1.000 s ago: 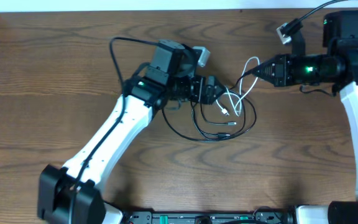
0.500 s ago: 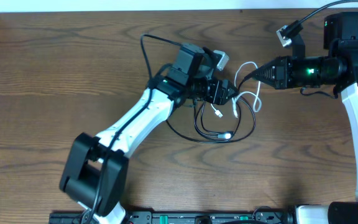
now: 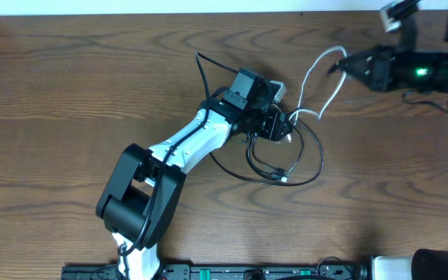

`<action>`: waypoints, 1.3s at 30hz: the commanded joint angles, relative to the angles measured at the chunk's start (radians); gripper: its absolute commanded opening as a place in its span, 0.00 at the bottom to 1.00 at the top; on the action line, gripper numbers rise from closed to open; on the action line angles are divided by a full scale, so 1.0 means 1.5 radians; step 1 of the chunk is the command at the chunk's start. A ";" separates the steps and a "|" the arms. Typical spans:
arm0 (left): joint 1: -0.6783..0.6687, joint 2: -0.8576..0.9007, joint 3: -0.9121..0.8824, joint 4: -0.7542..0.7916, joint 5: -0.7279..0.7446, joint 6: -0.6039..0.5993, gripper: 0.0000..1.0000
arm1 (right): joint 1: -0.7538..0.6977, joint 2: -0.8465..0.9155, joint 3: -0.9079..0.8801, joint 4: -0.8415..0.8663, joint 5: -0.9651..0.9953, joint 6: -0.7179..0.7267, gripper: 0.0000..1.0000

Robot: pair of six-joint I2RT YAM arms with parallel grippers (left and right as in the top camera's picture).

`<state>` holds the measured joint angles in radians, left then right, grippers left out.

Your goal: Untangle cables

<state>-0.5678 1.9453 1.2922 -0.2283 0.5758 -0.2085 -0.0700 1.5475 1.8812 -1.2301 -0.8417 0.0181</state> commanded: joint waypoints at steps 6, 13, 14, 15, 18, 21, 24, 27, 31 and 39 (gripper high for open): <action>0.000 0.051 0.011 -0.020 -0.097 0.003 0.34 | -0.006 -0.008 0.116 -0.040 0.073 0.024 0.36; 0.006 0.048 0.011 -0.054 -0.133 -0.006 0.07 | -0.015 0.002 0.118 -0.078 0.246 0.074 0.65; 0.009 0.043 0.011 -0.054 -0.132 -0.016 0.07 | -0.014 0.006 0.117 -0.086 0.262 0.076 0.69; 0.013 0.032 0.011 -0.054 -0.124 -0.026 0.07 | -0.013 0.013 0.112 -0.096 0.272 0.077 0.73; 0.029 -0.013 0.011 -0.055 -0.074 -0.033 0.07 | -0.010 0.029 0.087 -0.113 0.273 0.077 0.78; 0.043 -0.080 0.011 -0.066 -0.045 -0.040 0.07 | -0.009 0.051 0.045 -0.114 0.267 0.077 0.84; 0.046 -0.143 0.011 -0.083 -0.045 -0.045 0.07 | -0.008 0.072 0.001 -0.105 0.221 0.045 0.86; 0.046 -0.200 0.011 -0.102 -0.045 -0.045 0.07 | 0.005 0.095 -0.046 -0.088 0.163 -0.005 0.87; 0.059 -0.260 0.011 -0.162 -0.089 -0.075 0.07 | 0.049 0.129 -0.114 -0.038 0.158 -0.019 0.87; 0.141 -0.308 0.011 -0.277 -0.136 -0.112 0.08 | 0.155 0.210 -0.189 0.035 0.117 -0.111 0.87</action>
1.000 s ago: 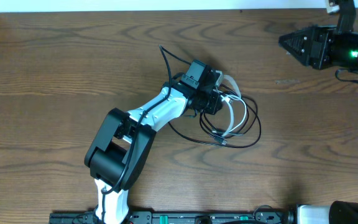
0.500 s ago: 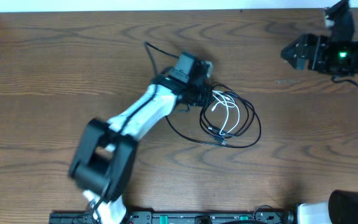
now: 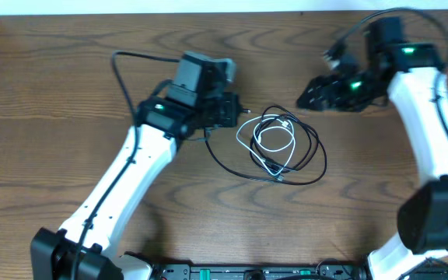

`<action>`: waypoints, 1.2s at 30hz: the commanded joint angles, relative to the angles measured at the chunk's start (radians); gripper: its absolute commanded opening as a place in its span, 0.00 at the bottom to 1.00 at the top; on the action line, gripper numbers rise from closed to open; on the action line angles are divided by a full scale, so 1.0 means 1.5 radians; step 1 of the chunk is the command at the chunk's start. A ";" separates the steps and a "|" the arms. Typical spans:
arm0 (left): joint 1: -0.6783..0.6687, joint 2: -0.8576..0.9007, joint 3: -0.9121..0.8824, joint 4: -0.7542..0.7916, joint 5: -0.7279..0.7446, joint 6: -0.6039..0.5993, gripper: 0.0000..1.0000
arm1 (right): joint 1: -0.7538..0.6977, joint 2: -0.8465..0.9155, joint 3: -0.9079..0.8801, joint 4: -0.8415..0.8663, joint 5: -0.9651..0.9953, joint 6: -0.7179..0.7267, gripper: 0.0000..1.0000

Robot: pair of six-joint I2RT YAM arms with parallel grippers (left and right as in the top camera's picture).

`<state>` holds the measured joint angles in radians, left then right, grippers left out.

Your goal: Untangle cables

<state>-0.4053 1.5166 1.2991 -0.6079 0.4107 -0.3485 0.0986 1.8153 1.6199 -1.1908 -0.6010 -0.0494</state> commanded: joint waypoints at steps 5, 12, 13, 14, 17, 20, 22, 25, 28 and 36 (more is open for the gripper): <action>0.084 -0.024 0.006 -0.068 -0.025 -0.019 0.07 | 0.127 0.100 -0.017 0.029 -0.042 -0.096 0.85; 0.164 -0.024 0.006 -0.084 -0.017 -0.019 0.07 | 0.235 0.173 -0.017 0.028 -0.086 -0.133 0.65; 0.174 -0.024 0.006 -0.088 -0.018 -0.019 0.08 | 0.246 0.174 -0.017 0.031 -0.095 -0.133 0.62; 0.183 -0.024 0.006 -0.092 -0.017 -0.019 0.07 | 0.255 0.174 -0.017 0.035 -0.101 -0.133 0.59; 0.205 -0.024 0.006 -0.104 -0.018 -0.019 0.08 | 0.281 0.173 -0.013 0.045 -0.113 -0.132 0.44; 0.210 -0.024 0.006 -0.108 -0.018 -0.019 0.07 | 0.293 0.173 -0.010 0.049 -0.112 -0.122 0.23; 0.210 -0.024 0.006 -0.108 -0.018 -0.019 0.08 | 0.293 0.171 -0.003 0.046 -0.112 -0.089 0.08; 0.210 -0.024 0.006 -0.108 -0.018 -0.019 0.08 | 0.290 0.165 0.027 0.018 -0.113 -0.070 0.01; 0.210 -0.024 0.006 -0.108 -0.018 -0.019 0.07 | 0.290 0.139 0.100 -0.037 -0.112 -0.078 0.01; 0.210 -0.024 0.006 -0.119 -0.018 -0.019 0.07 | 0.252 0.022 0.348 -0.062 0.053 0.081 0.01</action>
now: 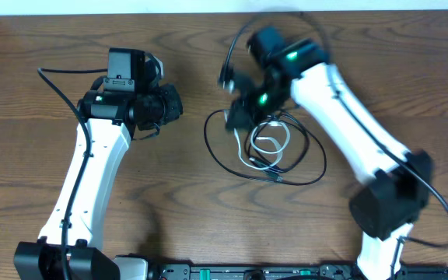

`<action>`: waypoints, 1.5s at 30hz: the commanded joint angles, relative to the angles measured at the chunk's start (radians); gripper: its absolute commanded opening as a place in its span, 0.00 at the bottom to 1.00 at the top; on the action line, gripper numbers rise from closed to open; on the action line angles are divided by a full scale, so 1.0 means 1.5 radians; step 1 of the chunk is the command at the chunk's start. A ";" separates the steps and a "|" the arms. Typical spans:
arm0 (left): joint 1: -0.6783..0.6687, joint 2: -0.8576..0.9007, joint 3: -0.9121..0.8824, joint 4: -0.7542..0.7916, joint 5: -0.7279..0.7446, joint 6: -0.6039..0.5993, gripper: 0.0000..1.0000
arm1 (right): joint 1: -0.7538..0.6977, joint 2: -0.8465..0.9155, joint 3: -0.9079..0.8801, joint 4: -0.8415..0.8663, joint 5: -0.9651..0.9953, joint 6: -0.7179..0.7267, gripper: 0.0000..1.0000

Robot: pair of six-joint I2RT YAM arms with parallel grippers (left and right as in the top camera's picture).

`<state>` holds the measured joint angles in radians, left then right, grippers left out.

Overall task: Untangle cables
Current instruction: 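Carry the white cable to the right and drop it off the table edge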

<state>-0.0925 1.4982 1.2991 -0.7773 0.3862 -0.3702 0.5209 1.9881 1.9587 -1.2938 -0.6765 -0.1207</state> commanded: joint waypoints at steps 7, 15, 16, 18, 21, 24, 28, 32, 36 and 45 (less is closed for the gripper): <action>0.002 -0.011 0.006 -0.015 -0.002 -0.006 0.07 | -0.101 -0.185 0.357 0.028 0.191 0.219 0.01; 0.002 -0.011 0.006 -0.015 -0.002 -0.006 0.07 | -0.152 -0.264 0.402 0.070 0.355 0.325 0.01; 0.002 -0.011 0.006 -0.015 -0.002 -0.006 0.07 | -0.155 -0.267 0.402 0.073 0.375 0.329 0.01; 0.002 -0.011 0.006 -0.015 -0.002 -0.006 0.07 | -0.167 -0.268 0.402 0.085 0.409 0.332 0.01; 0.002 -0.011 0.006 -0.016 -0.002 -0.006 0.07 | -0.193 -0.268 0.402 0.111 0.456 0.332 0.01; 0.002 -0.011 0.006 -0.018 -0.002 -0.006 0.07 | -0.236 -0.270 0.402 0.144 0.482 0.332 0.01; 0.002 -0.011 0.006 -0.018 -0.002 -0.006 0.08 | -0.309 -0.268 0.402 0.152 0.498 0.325 0.01; 0.001 -0.011 0.006 -0.023 -0.001 -0.006 0.07 | -0.412 -0.240 0.394 0.139 0.491 0.308 0.01; 0.001 -0.011 0.006 -0.023 -0.001 -0.006 0.07 | -0.496 -0.197 0.382 0.156 0.413 0.285 0.01; -0.018 -0.011 0.006 -0.017 -0.002 -0.006 0.08 | -0.620 -0.056 0.382 0.198 0.344 0.257 0.01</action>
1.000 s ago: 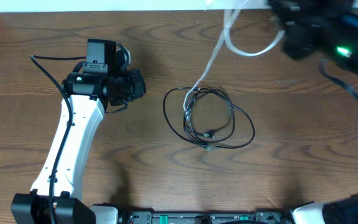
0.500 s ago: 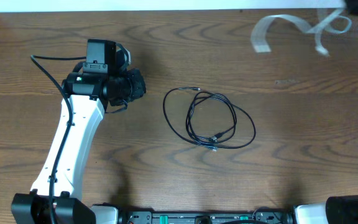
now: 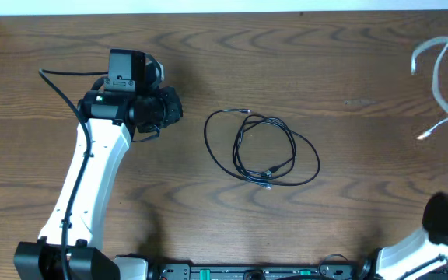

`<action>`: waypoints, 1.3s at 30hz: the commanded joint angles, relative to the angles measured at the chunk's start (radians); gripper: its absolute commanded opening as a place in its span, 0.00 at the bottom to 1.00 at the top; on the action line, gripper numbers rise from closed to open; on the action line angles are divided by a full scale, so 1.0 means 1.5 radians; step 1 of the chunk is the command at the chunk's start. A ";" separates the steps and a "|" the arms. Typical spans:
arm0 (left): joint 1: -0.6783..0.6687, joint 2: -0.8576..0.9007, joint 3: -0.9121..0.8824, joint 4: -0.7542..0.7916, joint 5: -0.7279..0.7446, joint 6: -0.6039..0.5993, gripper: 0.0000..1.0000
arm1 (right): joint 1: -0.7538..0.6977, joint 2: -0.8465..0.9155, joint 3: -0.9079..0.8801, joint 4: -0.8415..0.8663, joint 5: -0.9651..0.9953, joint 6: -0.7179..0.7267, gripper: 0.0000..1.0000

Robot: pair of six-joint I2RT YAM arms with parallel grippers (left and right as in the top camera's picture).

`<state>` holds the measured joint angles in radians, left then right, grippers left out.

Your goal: Untangle cables

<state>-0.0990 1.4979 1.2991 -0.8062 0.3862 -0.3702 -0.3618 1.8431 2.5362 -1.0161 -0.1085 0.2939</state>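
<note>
A thin black cable lies alone in loose loops at the middle of the table, one end pointing up at the top of the loop. A white cable shows at the far right edge, blurred, curving in from beyond the frame with its free end low on the left. My left gripper rests well to the left of the black cable, touching neither cable; its jaws are a dark mass and their state does not show. My right gripper is out of the frame.
The brown wooden table fills the view, with a white wall strip along its far edge. The left arm runs from the front left up to its gripper. Part of the right arm's base shows at the bottom right corner.
The right arm, which was over the cable pile, has left the view except its base. The white cable is gone from the pile and now shows at the far right edge. The left arm is unchanged.
First my left gripper was on the tangled pile while the right held the white cable stretched toward the upper right. Then both cables lay together with both grippers beside them. Then the left had drawn back left and the right was on the pile. Now black and white are apart.
</note>
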 commanded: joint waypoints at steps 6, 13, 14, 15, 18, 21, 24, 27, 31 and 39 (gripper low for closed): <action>-0.052 -0.011 0.006 0.017 -0.010 -0.005 0.07 | -0.065 0.121 -0.003 0.027 -0.035 0.010 0.01; -0.094 -0.010 0.006 0.023 -0.017 -0.004 0.07 | -0.081 0.192 -0.003 0.008 -0.018 0.016 0.01; -0.100 -0.010 0.006 0.023 -0.023 -0.004 0.07 | -0.081 0.201 -0.004 0.002 -0.010 0.016 0.04; -0.106 -0.010 0.006 0.023 -0.027 -0.004 0.07 | -0.082 0.211 -0.004 -0.004 0.001 0.016 0.18; -0.124 -0.010 0.006 0.026 -0.027 -0.004 0.08 | -0.085 0.237 -0.004 -0.024 0.009 0.016 0.99; -0.144 -0.008 0.006 0.036 -0.027 0.003 0.08 | -0.090 0.245 -0.004 -0.059 -0.058 0.016 0.99; -0.168 0.002 0.005 0.051 -0.027 0.023 0.16 | -0.091 0.244 -0.003 -0.108 -0.165 0.016 0.99; -0.194 0.026 0.005 0.067 -0.027 0.030 0.22 | -0.089 0.244 -0.003 -0.164 -0.228 0.015 0.99; -0.229 0.077 0.005 0.089 -0.026 0.041 0.24 | -0.079 0.244 -0.004 -0.229 -0.231 -0.011 0.99; -0.277 0.208 0.005 0.168 -0.031 0.143 0.42 | -0.053 0.245 -0.004 -0.284 -0.231 -0.057 0.99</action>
<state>-0.5014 1.7454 1.2991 -0.5957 0.3592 -0.2642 -0.4618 2.2204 2.5240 -1.4315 -0.4305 0.2569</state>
